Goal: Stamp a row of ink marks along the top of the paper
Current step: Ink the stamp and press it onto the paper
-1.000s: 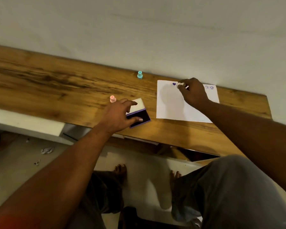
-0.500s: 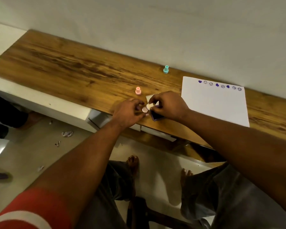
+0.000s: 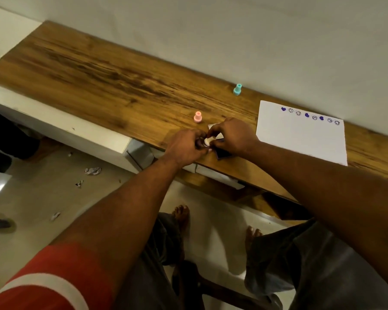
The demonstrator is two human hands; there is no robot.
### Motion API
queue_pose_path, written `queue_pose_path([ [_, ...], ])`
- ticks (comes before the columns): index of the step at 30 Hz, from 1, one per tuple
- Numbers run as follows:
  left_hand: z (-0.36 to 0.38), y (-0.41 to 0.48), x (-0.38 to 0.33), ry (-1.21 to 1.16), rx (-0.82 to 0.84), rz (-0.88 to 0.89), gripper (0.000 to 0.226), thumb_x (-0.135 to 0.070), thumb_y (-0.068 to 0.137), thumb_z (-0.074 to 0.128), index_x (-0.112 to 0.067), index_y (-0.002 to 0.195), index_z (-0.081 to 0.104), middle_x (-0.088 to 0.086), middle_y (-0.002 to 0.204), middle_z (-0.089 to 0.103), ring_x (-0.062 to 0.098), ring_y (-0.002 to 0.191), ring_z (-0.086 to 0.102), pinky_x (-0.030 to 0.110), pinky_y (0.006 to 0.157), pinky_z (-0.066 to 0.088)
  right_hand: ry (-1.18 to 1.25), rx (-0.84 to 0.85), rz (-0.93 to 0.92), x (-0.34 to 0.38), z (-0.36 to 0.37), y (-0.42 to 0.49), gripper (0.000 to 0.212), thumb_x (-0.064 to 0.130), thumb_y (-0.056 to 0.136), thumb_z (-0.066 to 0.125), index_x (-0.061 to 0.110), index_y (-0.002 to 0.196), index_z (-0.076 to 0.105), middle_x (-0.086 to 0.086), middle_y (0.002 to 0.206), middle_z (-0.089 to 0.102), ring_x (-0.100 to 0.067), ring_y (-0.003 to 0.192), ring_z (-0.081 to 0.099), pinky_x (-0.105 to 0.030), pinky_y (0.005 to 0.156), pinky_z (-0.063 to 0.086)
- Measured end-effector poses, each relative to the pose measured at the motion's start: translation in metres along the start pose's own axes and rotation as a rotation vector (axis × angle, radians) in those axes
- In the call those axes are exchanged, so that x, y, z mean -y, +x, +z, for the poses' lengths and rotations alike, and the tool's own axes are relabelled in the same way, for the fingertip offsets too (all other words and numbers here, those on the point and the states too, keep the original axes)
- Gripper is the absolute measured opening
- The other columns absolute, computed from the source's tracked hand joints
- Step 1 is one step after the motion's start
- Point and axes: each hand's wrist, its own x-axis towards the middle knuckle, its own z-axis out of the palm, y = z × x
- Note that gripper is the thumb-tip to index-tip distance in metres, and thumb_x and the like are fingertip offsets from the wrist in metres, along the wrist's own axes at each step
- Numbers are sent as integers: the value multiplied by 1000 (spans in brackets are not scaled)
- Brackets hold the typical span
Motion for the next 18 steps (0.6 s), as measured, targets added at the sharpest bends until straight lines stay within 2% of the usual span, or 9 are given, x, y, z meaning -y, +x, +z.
queue_pose_path([
  [4,-3,3,-1,34,24,10,38,-42,86,81,-29,122,72,-11,77,66,5,73,62,30,66,51,-188,33,-160,0,-7,5,31,46,95,63,32,122,71,0,102,68,-15,96,57,-28,65,45],
  [7,-4,6,-2,55,55,12,37,-44,87,79,-30,120,70,-9,88,72,11,82,67,32,71,54,-371,62,-351,7,-13,9,22,38,96,62,25,109,72,0,95,67,-17,95,56,-31,71,52],
  [10,-5,8,-1,67,71,31,38,-41,87,78,-27,122,69,-4,97,74,16,86,68,37,75,57,-491,98,-501,15,-18,10,18,33,95,64,22,106,72,-1,101,67,-20,101,55,-37,79,54],
  [13,-7,9,-1,85,88,40,37,-33,87,78,-21,121,68,-4,93,68,18,84,65,34,71,50,-584,160,-572,18,-18,13,21,34,94,62,21,109,69,-4,110,65,-23,101,56,-40,81,53],
  [18,-7,9,5,91,58,51,36,-38,86,78,-20,115,69,2,98,73,23,89,69,35,73,52,-543,137,-558,20,-15,18,24,31,97,59,21,118,65,-4,115,66,-24,107,56,-40,82,53],
])
